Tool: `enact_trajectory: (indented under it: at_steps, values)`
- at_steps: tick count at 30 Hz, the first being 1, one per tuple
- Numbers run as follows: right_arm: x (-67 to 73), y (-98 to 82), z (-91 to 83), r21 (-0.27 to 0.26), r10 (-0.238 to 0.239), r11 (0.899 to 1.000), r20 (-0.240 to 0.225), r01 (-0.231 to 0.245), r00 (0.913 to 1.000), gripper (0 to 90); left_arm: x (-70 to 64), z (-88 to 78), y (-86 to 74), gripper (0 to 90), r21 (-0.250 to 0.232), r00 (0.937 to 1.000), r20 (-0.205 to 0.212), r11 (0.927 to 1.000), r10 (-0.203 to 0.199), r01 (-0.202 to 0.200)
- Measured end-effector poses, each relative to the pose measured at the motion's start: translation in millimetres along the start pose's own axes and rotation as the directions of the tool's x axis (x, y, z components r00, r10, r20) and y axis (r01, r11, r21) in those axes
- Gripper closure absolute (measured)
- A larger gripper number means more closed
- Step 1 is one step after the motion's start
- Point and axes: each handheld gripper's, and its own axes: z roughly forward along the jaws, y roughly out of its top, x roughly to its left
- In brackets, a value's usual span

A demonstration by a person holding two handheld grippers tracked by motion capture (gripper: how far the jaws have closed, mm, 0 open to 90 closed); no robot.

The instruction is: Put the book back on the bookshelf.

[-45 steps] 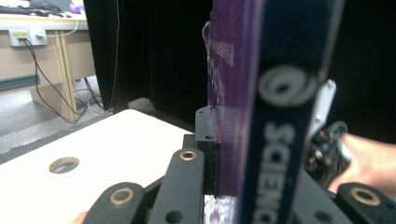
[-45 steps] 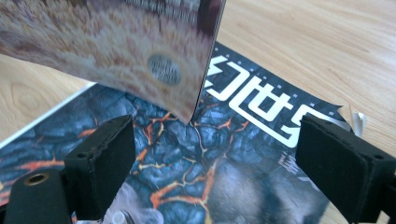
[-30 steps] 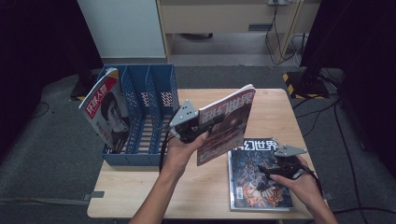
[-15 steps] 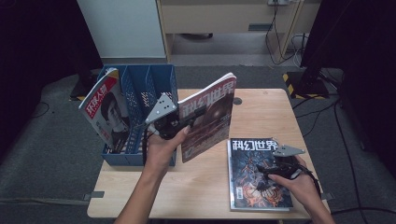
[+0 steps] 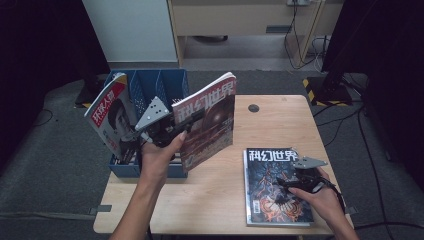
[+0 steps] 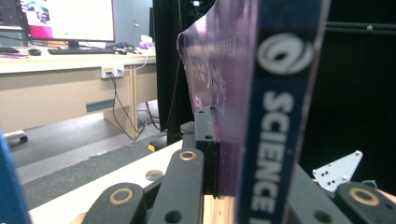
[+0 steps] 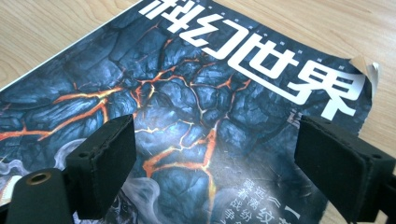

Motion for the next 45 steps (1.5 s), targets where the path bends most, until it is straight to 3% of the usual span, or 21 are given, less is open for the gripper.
enact_trajectory:
  at_steps: [19,29,45]
  values:
    - [-5.3,-3.0,-1.1,0.0,0.023,1.0,0.022,-0.023,0.9995,13.5,25.6,-33.3,4.2,83.8,-0.011,0.9975,-0.071,0.9999,0.007,-0.008]
    - [-6.0,-3.5,-0.9,0.002,0.017,1.0,0.029,-0.017,0.9994,13.6,36.8,-42.4,1.7,83.8,-0.002,0.9956,-0.093,0.9999,0.011,-0.011]
    - [-8.7,-4.6,-2.6,-0.003,0.026,1.0,0.033,-0.026,0.9991,13.7,45.8,-58.9,1.5,83.8,0.004,0.9912,-0.131,0.9999,0.017,-0.016]
